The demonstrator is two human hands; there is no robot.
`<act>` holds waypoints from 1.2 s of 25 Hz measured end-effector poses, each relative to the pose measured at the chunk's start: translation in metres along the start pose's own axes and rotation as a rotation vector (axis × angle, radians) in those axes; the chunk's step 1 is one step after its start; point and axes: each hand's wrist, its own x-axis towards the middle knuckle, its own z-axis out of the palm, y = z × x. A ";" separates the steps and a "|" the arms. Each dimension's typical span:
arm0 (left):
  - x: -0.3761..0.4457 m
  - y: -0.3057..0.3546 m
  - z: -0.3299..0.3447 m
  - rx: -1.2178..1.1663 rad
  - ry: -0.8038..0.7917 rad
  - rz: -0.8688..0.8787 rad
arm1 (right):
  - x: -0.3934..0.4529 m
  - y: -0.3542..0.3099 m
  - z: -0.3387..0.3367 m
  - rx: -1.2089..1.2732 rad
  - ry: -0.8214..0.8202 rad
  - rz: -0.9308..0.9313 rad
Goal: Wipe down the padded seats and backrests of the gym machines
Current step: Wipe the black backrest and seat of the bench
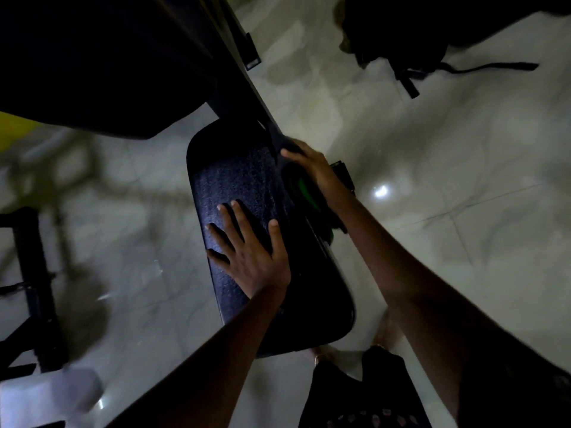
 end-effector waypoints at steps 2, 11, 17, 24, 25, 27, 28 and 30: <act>-0.001 0.000 0.000 0.001 0.002 -0.002 | -0.043 0.034 -0.018 -0.002 0.031 0.047; -0.001 0.001 0.001 -0.003 0.002 -0.002 | -0.080 0.015 -0.019 -0.124 -0.083 -0.144; 0.001 0.000 0.002 0.010 0.001 -0.015 | 0.020 -0.026 0.011 -0.022 -0.020 -0.010; 0.003 0.002 0.003 -0.009 -0.011 -0.022 | -0.043 0.013 -0.007 -0.001 0.043 -0.020; 0.004 0.002 0.002 -0.014 -0.013 -0.023 | -0.057 0.016 -0.008 0.022 0.060 -0.024; 0.004 0.003 0.001 -0.023 -0.021 -0.015 | -0.088 0.021 -0.010 0.028 0.112 -0.018; 0.004 0.003 0.001 -0.026 -0.020 -0.012 | -0.104 0.025 -0.011 0.002 0.137 -0.022; 0.003 0.004 0.001 -0.031 -0.011 -0.007 | -0.132 0.035 -0.015 -0.073 0.199 -0.049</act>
